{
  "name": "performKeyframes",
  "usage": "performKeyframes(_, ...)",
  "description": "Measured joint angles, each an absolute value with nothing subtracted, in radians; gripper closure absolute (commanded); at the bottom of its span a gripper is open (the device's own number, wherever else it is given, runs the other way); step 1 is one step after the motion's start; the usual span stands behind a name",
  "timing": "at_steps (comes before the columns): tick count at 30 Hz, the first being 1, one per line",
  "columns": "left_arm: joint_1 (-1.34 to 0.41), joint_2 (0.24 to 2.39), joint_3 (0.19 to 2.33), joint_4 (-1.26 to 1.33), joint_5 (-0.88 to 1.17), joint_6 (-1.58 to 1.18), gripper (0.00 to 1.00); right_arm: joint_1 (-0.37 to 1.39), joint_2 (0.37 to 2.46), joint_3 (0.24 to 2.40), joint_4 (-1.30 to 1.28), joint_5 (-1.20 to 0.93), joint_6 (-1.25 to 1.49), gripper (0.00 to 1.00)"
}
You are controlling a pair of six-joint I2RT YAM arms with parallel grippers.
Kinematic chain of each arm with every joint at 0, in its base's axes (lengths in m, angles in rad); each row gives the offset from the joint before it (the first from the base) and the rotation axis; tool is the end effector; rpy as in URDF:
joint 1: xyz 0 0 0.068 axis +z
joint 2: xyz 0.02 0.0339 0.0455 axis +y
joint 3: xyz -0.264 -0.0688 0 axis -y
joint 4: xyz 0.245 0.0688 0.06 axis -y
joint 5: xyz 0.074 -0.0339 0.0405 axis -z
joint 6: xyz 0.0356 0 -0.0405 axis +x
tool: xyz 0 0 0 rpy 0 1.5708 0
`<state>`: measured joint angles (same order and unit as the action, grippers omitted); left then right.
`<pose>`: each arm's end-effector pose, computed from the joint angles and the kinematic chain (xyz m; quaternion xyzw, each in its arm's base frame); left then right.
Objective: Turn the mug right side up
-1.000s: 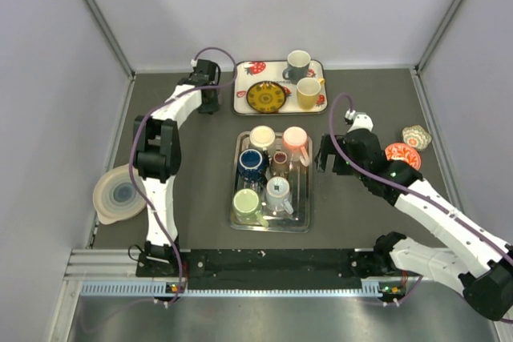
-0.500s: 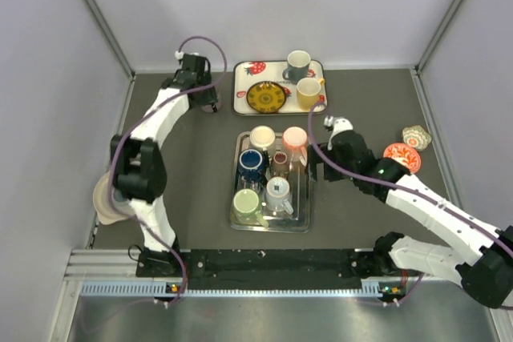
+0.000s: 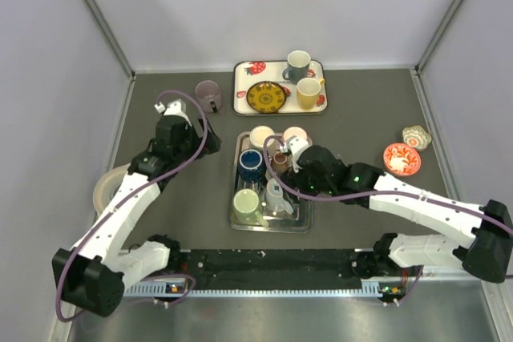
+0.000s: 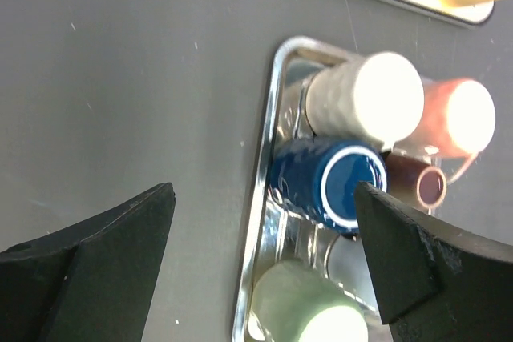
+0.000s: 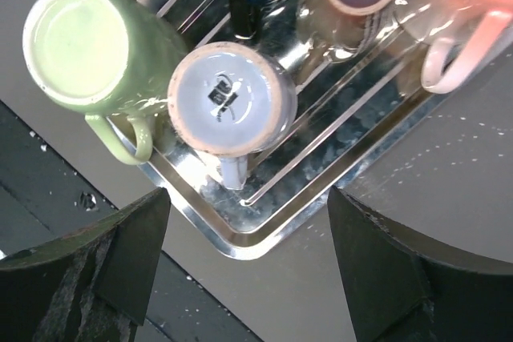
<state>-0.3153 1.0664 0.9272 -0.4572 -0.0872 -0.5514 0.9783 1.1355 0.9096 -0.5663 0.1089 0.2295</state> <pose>0.2234 -0.0696 0.3086 -0.1242 0.8743 -0.1614 0.4406 0.1360 0.1950 0.2786 -0.3186 0.8674 0.1738 0.3405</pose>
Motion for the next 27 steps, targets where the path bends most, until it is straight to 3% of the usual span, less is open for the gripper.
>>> performKeyframes(9, -0.316, 0.863, 0.756, -0.441, -0.042, -0.641, 0.01, 1.055, 1.276, 0.902, -0.539, 0.121, 0.259, 0.42)
performKeyframes(27, -0.316, 0.781, 0.673, -0.418, -0.019, -0.664, 0.05, 1.058, 1.434, 0.897, -0.445, 0.218, 0.311, 0.57)
